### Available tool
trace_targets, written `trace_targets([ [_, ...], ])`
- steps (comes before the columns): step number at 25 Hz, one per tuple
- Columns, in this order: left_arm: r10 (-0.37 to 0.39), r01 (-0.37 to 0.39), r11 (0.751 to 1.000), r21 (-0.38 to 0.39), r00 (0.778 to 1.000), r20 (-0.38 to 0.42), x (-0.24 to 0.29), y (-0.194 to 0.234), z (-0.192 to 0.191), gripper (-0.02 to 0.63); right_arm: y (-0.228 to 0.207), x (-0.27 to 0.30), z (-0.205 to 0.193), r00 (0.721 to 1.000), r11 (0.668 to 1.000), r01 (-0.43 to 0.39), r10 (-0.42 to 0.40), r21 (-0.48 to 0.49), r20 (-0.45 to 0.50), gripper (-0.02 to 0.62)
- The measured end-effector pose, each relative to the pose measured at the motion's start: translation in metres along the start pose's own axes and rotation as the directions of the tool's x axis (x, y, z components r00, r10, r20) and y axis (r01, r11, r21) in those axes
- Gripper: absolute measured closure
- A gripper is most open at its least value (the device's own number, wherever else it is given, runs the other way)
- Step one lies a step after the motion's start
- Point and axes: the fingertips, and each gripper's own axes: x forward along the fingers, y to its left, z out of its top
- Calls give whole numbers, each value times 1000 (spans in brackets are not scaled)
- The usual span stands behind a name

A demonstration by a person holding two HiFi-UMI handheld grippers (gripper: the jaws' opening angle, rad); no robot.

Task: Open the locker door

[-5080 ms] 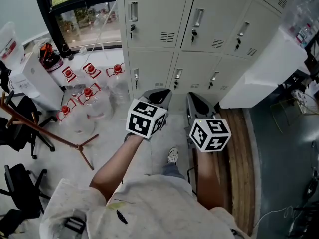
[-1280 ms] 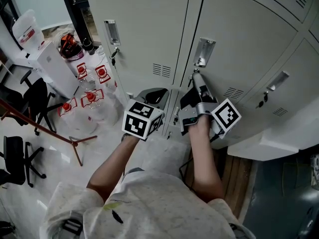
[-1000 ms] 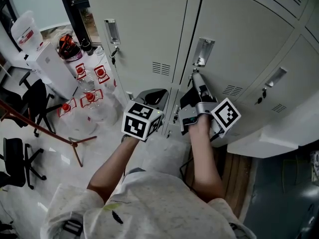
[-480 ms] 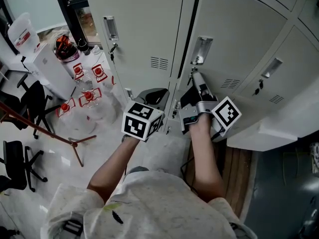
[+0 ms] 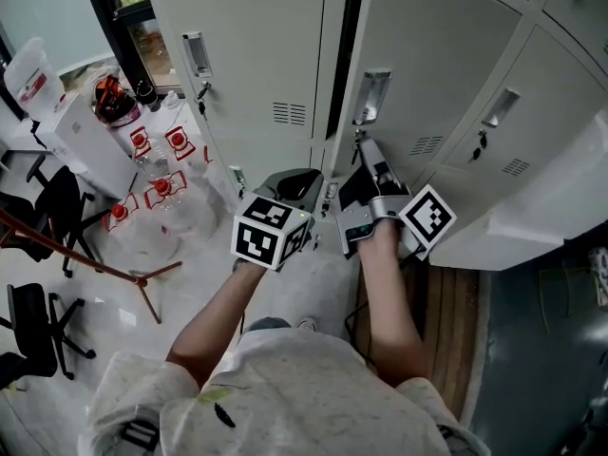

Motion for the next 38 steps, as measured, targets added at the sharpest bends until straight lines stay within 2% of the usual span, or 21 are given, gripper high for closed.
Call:
trace_targets([
  [6, -58, 58, 998, 15, 998, -2, -3, -21, 0, 600, 5, -22, 1, 1000, 1000, 7, -6, -4, 26, 558],
  [18, -146, 146, 989, 16, 989, 0, -30, -62, 2, 600, 13, -68, 14, 991, 994, 100, -95, -51, 90, 563],
  [28, -219, 218, 976, 23, 975, 35, -50, -101, 13, 600, 21, -108, 28, 971, 990, 141, -135, -17, 198, 563],
  [38, -278, 277, 960, 29, 960, 37, -53, -134, 15, 600, 24, -143, 49, 953, 984, 177, -165, -24, 252, 563],
])
